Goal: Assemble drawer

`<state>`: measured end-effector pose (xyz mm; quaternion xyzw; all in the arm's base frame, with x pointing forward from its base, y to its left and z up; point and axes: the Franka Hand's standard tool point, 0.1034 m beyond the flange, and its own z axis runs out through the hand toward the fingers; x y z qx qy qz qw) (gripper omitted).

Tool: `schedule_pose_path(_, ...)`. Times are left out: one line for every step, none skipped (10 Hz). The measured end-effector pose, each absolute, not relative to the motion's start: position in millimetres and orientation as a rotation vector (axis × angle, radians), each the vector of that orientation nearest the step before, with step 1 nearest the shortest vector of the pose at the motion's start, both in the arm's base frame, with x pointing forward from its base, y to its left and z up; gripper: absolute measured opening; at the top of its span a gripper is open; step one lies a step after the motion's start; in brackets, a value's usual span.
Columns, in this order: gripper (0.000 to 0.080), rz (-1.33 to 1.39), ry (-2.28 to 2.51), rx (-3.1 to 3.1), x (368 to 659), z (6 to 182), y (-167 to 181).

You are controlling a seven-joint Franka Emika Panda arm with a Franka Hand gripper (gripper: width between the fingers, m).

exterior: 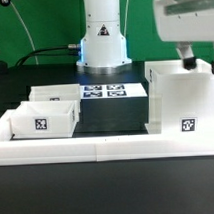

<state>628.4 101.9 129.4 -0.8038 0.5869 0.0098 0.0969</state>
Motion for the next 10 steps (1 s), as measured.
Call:
schedule_pose_path(0.0649, 0.028, 1.716, -2.385, 620.5, 135.9, 97.9)
schedule_pose_path(0.0649, 0.03, 1.698, -2.391, 615.9, 137.6, 95.7)
schedule_pose_path(0.0649, 0.03, 1.672, -2.411, 616.8, 134.7, 98.1)
schedule_pose_path(0.0649, 0.029, 1.646, -2.429, 616.5, 134.1, 98.8)
schedule_pose_path(0.0649, 0.023, 1.597, -2.462, 616.2, 134.0, 98.7)
schedule_pose_path(0.0649, -0.002, 1.423, -2.578, 615.6, 133.7, 97.7)
schedule_pose_path(0.0649, -0.028, 1.166, -2.728, 613.8, 134.4, 96.4)
schedule_pose_path(0.0649, -0.024, 0.944, -2.83, 610.6, 137.0, 94.8)
schedule_pose_path(0.0649, -0.007, 0.717, -2.907, 608.0, 141.1, 92.8)
schedule_pose_path(0.0649, -0.01, 0.643, -2.913, 608.8, 146.3, 89.8)
